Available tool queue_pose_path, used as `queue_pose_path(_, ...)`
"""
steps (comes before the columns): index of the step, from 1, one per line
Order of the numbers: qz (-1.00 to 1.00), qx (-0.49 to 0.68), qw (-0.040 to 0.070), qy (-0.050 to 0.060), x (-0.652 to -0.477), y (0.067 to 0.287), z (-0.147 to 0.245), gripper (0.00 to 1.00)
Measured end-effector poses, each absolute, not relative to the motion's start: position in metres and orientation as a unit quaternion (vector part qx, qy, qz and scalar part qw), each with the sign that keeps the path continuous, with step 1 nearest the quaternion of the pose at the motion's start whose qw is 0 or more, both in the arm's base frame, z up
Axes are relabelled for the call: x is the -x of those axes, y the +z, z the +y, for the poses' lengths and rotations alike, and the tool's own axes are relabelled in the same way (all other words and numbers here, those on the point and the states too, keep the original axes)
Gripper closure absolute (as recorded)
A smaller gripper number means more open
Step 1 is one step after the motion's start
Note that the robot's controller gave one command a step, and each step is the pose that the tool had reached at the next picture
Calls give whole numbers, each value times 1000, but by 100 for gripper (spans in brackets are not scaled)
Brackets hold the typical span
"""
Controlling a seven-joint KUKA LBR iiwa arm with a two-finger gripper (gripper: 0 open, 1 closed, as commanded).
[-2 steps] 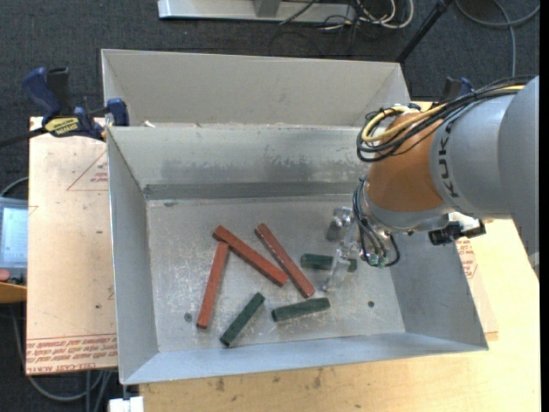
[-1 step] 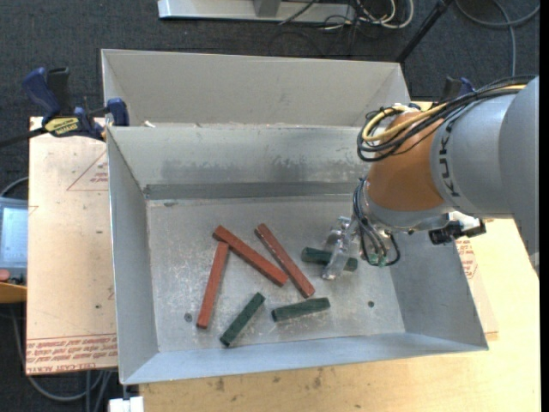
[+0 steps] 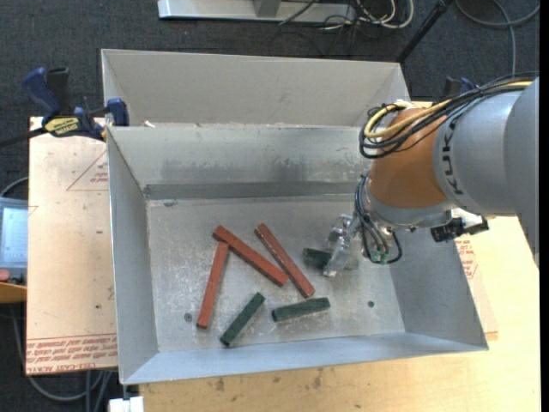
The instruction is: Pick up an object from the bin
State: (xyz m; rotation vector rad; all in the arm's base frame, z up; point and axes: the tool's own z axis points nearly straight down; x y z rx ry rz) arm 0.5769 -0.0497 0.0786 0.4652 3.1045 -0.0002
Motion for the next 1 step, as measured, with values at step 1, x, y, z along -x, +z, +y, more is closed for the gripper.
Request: queue_pose_path(1, 989, -147, 2, 0, -578, 91, -50, 100)
